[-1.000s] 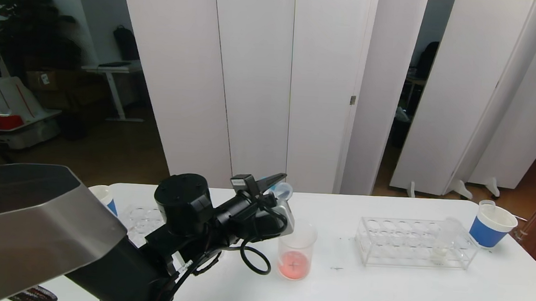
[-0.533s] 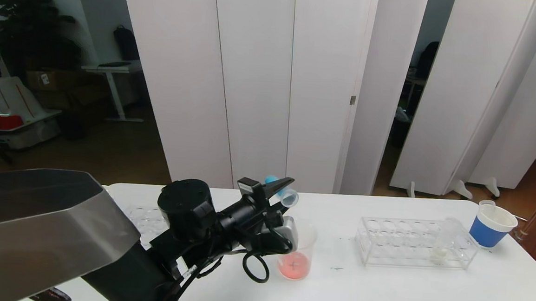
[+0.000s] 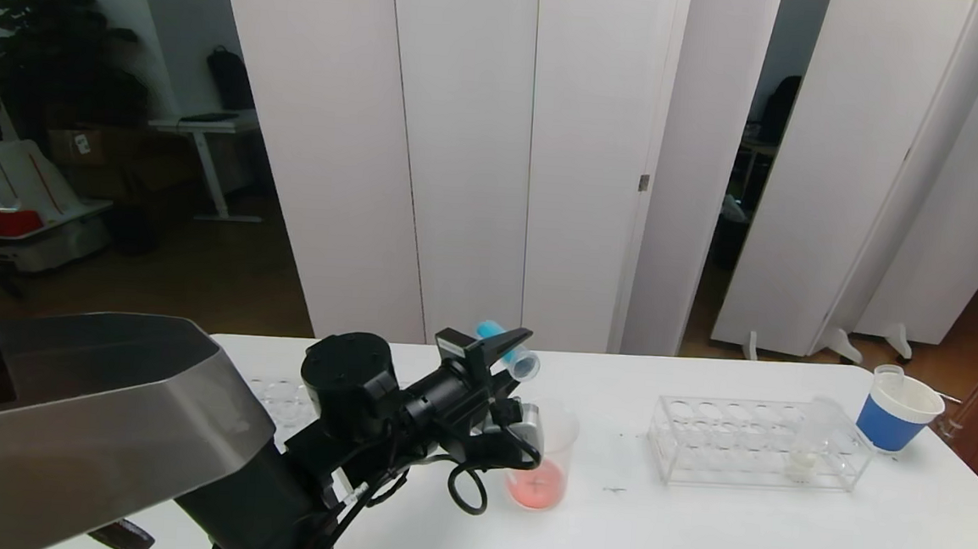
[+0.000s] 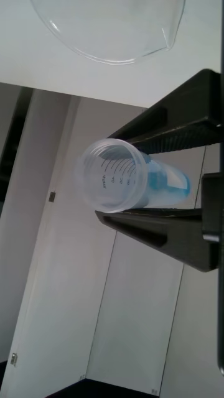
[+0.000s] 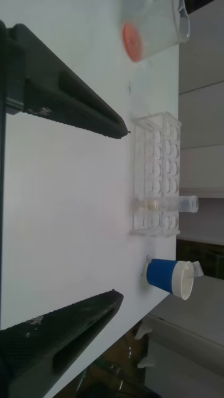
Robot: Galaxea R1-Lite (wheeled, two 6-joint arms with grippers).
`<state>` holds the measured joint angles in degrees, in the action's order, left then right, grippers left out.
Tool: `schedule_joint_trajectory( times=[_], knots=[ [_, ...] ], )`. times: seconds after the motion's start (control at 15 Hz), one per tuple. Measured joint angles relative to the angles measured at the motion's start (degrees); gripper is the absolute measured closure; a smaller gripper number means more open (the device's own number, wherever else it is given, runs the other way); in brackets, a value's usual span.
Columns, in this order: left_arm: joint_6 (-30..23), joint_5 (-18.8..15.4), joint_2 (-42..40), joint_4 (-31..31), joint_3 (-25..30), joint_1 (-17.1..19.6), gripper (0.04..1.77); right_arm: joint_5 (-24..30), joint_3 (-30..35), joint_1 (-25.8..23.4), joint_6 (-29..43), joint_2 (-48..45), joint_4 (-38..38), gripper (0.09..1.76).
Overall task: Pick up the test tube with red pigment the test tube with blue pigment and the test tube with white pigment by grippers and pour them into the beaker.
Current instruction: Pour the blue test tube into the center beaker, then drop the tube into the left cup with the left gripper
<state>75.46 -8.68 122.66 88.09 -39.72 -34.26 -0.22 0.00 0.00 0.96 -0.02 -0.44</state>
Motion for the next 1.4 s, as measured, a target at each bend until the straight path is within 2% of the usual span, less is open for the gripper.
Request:
schedule_joint_trajectory(
  times=[0.33,1.07,1.4],
  knots=[
    [0.89,0.48,1.49,0.06,-1.43,0.57,1.22,-0.02,0.0,0.0,-0.02,0.0,0.0,0.1],
    [6.38,1.24,3.5,1.4,-2.18,1.6,1.22,0.0,0.0,0.0,0.0,0.0,-0.02,0.1],
    [7.73,2.73,4.44,1.33,-2.29,1.65,1.22,-0.02,0.0,0.0,0.0,0.0,-0.02,0.1]
  ],
)
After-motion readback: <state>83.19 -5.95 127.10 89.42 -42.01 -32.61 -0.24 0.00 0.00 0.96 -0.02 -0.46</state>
